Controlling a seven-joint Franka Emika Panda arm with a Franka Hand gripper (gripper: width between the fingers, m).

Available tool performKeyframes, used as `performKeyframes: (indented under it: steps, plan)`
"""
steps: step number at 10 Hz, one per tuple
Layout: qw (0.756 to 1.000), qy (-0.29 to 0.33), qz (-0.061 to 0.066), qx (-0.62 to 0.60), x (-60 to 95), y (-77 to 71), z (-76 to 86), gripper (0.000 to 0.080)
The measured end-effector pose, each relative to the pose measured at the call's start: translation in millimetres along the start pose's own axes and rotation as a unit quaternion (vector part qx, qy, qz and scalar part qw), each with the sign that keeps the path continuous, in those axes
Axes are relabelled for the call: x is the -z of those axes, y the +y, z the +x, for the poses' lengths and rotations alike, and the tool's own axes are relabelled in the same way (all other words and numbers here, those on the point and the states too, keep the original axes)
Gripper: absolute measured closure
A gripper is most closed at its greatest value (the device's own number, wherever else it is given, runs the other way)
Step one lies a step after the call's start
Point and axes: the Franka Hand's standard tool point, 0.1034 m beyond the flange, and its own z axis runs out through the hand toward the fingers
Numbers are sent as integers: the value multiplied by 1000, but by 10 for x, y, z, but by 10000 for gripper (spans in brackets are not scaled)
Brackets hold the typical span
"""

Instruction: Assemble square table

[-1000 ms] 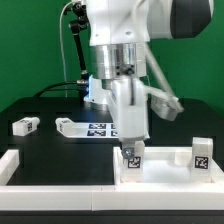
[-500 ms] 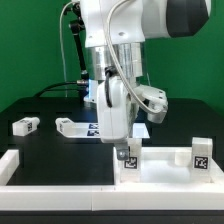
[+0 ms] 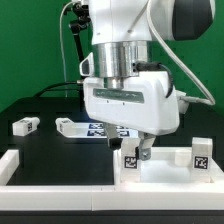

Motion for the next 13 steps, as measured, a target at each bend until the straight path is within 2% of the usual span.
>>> performKeyframes:
  steps: [1, 2, 3, 4, 6, 8, 11, 12, 13]
  plan:
    - [996, 10, -6, 88, -17, -33, -42, 152]
    - [982, 15, -13, 189, -31, -62, -83, 150]
    - [956, 14, -17, 292, -39, -77, -112, 150]
    - [955, 15, -17, 296, -44, -59, -96, 150]
    - [961, 15, -17, 275, -46, -59, -98, 162]
    - [974, 17, -18, 224, -48, -29, -70, 513]
    - [992, 18, -16, 125, -50, -15, -57, 509]
    - [1000, 17, -13, 17, -50, 5, -43, 509]
    - [997, 9, -14, -74, -51, 22, -50, 509]
